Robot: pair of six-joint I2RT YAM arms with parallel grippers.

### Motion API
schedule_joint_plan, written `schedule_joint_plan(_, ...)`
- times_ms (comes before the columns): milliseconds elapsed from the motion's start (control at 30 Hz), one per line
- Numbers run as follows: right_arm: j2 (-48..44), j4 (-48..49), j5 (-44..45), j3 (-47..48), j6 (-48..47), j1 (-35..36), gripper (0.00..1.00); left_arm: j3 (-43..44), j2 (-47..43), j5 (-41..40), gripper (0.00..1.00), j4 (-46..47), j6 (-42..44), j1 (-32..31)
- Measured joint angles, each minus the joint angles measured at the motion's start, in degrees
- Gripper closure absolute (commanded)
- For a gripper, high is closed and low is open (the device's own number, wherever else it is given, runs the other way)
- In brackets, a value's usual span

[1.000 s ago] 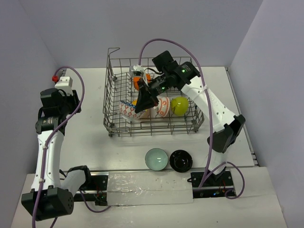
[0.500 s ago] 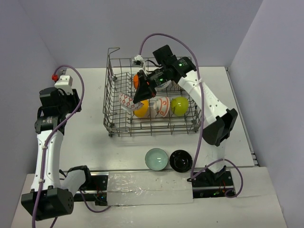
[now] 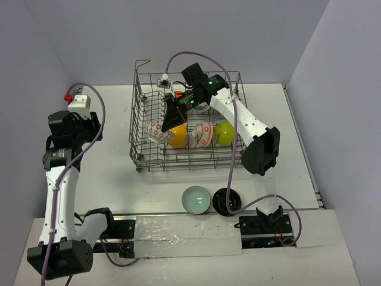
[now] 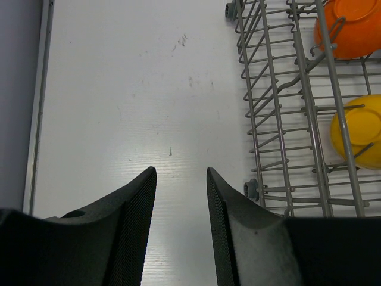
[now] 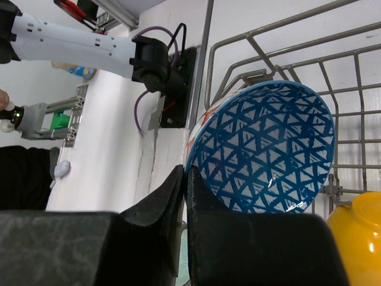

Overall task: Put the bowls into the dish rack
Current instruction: Turn the bowl upside down over the dish rack.

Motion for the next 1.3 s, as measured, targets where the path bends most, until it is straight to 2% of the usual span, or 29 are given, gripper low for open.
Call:
schedule_joint_plan(267,1.77,6.32,-0.63,1.33,6.69,-1.55,1.0,-0.02,-0.87,0.0,0.54,0.07,-0.04,0.0)
schedule_joint_plan(567,1.73,30.95,-0.48,-6.64,31.17,-6.25,1.0,-0.02,-0.83,-0.04,0.54,0.07,-0.04,0.0)
schedule_joint_plan(700,1.53,46.4,-1.64,-12.07,44.68,-7.39,1.0,-0.02,-0.7,-0.07,0.54,0.07,-0.07,-0.02)
schedule_joint_plan(833,1.9,71.01,-2.93,-20.83,66.99,-7.96,1.0,-0.02,-0.57,-0.11,0.54,0.07,-0.11,0.0)
schedule_joint_plan(967,2.64,86.36,-3.63,-22.45,80.54,-8.15,1.0,-0.02,-0.57,-0.22,0.54,0.07,-0.13,0.0)
schedule_joint_plan(1100,2.64,94.16,-3.65,-22.43,86.44,-8.44,1.0,-0.02,-0.28,-0.26,0.54,0.07,-0.15,0.0)
schedule_joint_plan(1300,2.71,96.72,-2.86,-22.43,89.77,-9.22,1.0,-0.02,0.37,-0.48,0.54,0.07,-0.35,-0.02)
